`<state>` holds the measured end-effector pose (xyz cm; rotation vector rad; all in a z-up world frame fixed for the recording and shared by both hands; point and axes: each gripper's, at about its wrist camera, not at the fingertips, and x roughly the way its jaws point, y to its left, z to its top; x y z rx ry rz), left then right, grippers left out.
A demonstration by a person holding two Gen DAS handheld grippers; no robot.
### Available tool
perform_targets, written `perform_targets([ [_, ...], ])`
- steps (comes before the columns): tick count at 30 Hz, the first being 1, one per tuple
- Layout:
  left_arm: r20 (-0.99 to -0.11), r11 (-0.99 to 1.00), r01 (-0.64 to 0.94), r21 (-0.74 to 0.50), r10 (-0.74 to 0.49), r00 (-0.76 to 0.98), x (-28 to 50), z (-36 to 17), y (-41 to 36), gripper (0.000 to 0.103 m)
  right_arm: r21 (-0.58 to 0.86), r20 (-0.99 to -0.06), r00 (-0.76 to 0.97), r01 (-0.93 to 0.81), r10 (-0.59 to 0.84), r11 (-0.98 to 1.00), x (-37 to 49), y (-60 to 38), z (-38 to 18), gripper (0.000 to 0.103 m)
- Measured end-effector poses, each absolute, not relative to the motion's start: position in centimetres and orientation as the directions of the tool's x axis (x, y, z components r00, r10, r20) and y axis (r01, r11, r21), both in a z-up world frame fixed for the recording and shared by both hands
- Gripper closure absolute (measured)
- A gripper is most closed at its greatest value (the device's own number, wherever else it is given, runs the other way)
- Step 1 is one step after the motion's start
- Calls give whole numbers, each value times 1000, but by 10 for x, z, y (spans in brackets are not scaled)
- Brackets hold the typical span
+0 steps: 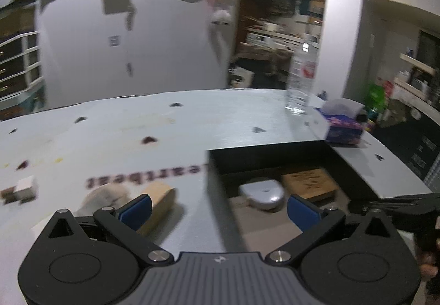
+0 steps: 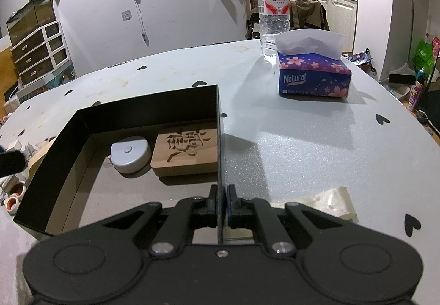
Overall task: Organize rigid objects
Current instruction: 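Move the left tool to the orange-handled scissors and grasp them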
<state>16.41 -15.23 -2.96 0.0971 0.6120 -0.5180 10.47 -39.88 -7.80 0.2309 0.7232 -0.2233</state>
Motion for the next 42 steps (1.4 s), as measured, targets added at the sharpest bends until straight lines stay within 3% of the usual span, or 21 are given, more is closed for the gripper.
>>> perform_targets([
  [13, -594, 985, 167, -39, -158, 789, 169, -68, -71, 0, 130, -674, 728, 281, -123, 951, 105, -399, -78, 97],
  [19, -614, 996, 91, -13, -80, 785, 173, -92, -47, 0, 123, -677, 725, 284, -129, 951, 106, -397, -78, 97],
  [24, -599, 997, 78, 6, -59, 798, 174, -102, -42, 0, 114, -682, 720, 280, -130, 953, 107, -396, -78, 97],
  [33, -603, 992, 105, -68, -125, 788, 185, -104, -31, 0, 122, -682, 720, 285, -128, 951, 107, -397, -79, 97],
  [38, -629, 989, 144, 27, -95, 772, 191, -106, -40, 0, 124, -681, 721, 285, -127, 950, 107, -397, -79, 97],
  [42, -630, 988, 152, 24, -103, 770, 191, -106, -39, 0, 124, -682, 721, 285, -128, 950, 107, -397, -79, 97],
])
